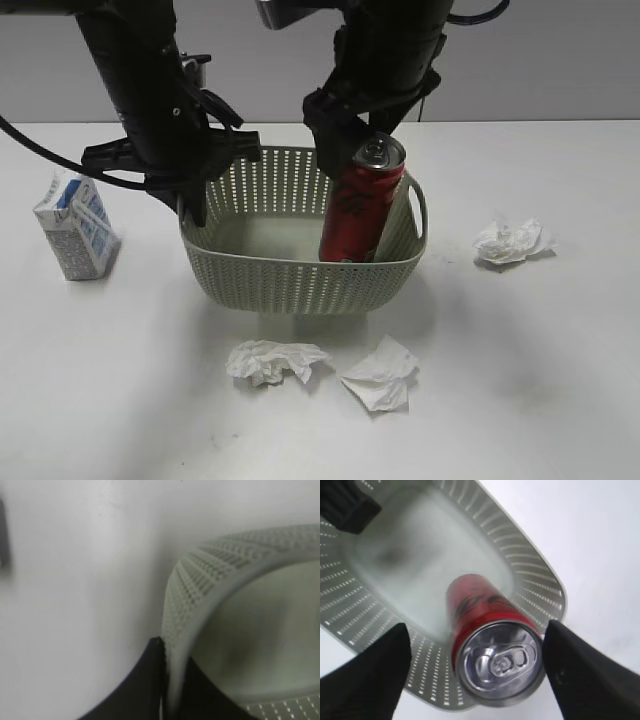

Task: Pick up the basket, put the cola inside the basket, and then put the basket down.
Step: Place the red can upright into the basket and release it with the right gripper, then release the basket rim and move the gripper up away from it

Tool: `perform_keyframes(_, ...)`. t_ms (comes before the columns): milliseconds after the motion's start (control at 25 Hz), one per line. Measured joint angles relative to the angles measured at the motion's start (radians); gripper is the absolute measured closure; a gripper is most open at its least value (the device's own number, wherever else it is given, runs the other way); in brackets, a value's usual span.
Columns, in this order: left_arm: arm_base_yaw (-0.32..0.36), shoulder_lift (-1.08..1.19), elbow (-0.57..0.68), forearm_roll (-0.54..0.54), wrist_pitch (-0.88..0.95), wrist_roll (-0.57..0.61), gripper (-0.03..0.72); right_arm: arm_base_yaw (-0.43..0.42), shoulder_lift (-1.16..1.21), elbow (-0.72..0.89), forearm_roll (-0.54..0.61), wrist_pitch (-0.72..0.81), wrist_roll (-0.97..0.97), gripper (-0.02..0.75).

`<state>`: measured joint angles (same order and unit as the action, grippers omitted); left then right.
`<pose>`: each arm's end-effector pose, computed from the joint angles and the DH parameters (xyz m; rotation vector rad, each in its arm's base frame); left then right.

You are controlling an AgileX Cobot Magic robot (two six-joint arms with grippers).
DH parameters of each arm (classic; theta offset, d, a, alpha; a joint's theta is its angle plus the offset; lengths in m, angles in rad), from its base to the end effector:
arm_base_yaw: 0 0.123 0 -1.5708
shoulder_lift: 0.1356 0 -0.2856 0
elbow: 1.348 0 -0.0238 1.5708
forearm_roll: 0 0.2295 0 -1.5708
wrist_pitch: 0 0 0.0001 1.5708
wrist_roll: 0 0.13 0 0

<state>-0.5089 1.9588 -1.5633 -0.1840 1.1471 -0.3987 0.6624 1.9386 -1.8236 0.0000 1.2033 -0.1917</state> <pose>0.3249 -0.2061 0.1961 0.0683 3.0965 -0.3185 0.3241 0.2528 0.2680 -1.1635 2.5568 0.1123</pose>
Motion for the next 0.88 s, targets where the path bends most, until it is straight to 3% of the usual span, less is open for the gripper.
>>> perform_keyframes(320, 0.0, 0.0, 0.0, -0.03, 0.0, 0.0, 0.688, -0.055, -0.143, 0.0, -0.022, 0.003, 0.053, 0.103)
perform_keyframes(600, 0.0, 0.004, -0.003, -0.036, -0.059, 0.0, 0.688, -0.208, -0.327, 0.032, -0.039, 0.004, 0.093, 0.136)
perform_keyframes(880, 0.0, 0.153, -0.191, -0.06, 0.011, 0.026, 0.688, -0.265, -0.561, 0.156, -0.114, 0.005, 0.162, 0.214)
